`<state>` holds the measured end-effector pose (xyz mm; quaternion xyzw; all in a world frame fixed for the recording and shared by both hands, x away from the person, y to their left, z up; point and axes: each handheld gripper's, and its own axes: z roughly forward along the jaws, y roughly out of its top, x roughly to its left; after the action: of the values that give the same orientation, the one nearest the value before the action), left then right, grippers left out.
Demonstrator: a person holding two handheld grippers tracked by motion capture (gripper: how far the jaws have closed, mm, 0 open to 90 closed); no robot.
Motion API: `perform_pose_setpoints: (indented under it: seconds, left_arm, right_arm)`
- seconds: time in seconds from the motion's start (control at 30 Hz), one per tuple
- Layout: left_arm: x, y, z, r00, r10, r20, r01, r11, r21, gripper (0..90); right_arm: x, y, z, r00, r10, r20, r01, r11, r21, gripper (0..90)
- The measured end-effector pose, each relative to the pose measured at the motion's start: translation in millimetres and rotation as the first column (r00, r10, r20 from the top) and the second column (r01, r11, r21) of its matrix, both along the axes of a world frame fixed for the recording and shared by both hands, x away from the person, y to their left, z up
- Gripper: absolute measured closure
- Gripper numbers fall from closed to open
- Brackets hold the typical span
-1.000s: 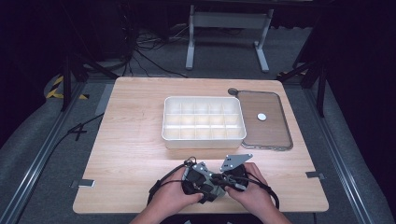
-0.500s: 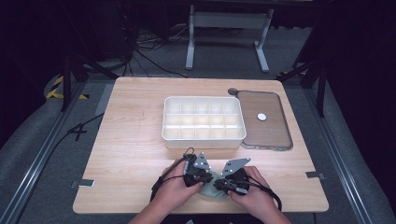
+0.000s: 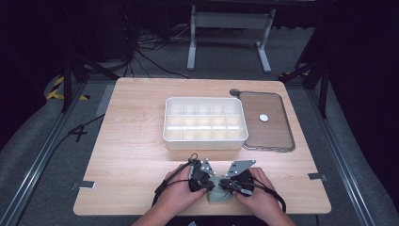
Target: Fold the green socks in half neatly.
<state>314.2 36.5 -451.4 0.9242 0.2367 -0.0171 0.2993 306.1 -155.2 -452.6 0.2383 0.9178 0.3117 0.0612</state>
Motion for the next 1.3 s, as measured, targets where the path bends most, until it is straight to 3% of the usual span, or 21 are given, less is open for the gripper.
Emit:
perform_pose_setpoints:
  seconds: [0.1,0.23,0.37,0.47,0.57,0.73,0.8,1.03,1.2,1.3]
  left_arm:
    - [-0.3,0.0,0.1,1.0,0.001,-0.001,-0.001,1.0,0.009,83.4]
    - [-1.8,-1.6,-1.4,0.9999,0.01,0.014,-0.01,0.9999,0.01,84.1]
    - [-1.4,-2.3,-1.9,0.9995,0.023,0.022,-0.023,0.9997,0.002,84.3]
    - [-0.3,-2.6,-1.3,0.9993,0.017,0.032,-0.017,0.9999,0.001,84.1]
    - [-0.2,-1.0,1.4,0.9987,0.032,0.04,-0.031,0.9992,-0.027,82.3]
    - [1.6,7.9,8.1,0.998,0.044,0.045,-0.04,0.9959,-0.081,78.3]
    - [2.6,14.4,11.6,0.9987,0.049,0.013,-0.047,0.9926,-0.112,77.2]
    - [7.1,27.5,6.2,0.9991,0.043,0.002,-0.043,0.999,-0.017,72.8]
    - [5.2,21.7,-2.0,0.9997,-0.024,0.004,0.024,0.9981,0.057,76.6]
    - [4.9,19.3,-3.8,0.9992,-0.04,0.003,0.04,0.9963,0.076,77.5]
  right_arm:
    - [-1.2,0.3,2.9,1.0,-0.003,0.004,0.003,1.0,0.008,81.0]
    - [-4.4,-6.2,19.1,0.9999,-0.01,0.014,0.009,0.999,0.05,83.2]
    - [-8.5,-14.3,32.1,0.9997,-0.021,0.016,0.02,0.999,0.046,82.2]
    - [-8.7,-11.6,27.2,1.0,-0.002,-0.008,0.002,1.0,0.016,81.7]
    - [-6.3,-3.9,7.7,0.9995,0.011,-0.03,-0.014,0.997,-0.077,84.5]
    - [-4.8,-2.3,3.8,0.9992,0.005,-0.039,-0.008,0.997,-0.072,84.9]
    - [-4.1,-2.7,3.9,0.9992,0.001,-0.041,-0.004,0.997,-0.074,84.9]
    - [-0.6,-2.7,3.2,0.999,0.004,-0.044,-0.007,0.998,-0.07,85.3]
    - [2.9,-2.9,1.7,0.9988,0.0,-0.049,-0.002,0.999,-0.05,85.4]
    - [3.7,-3.6,1.7,0.9986,0.002,-0.053,-0.004,0.999,-0.047,85.4]
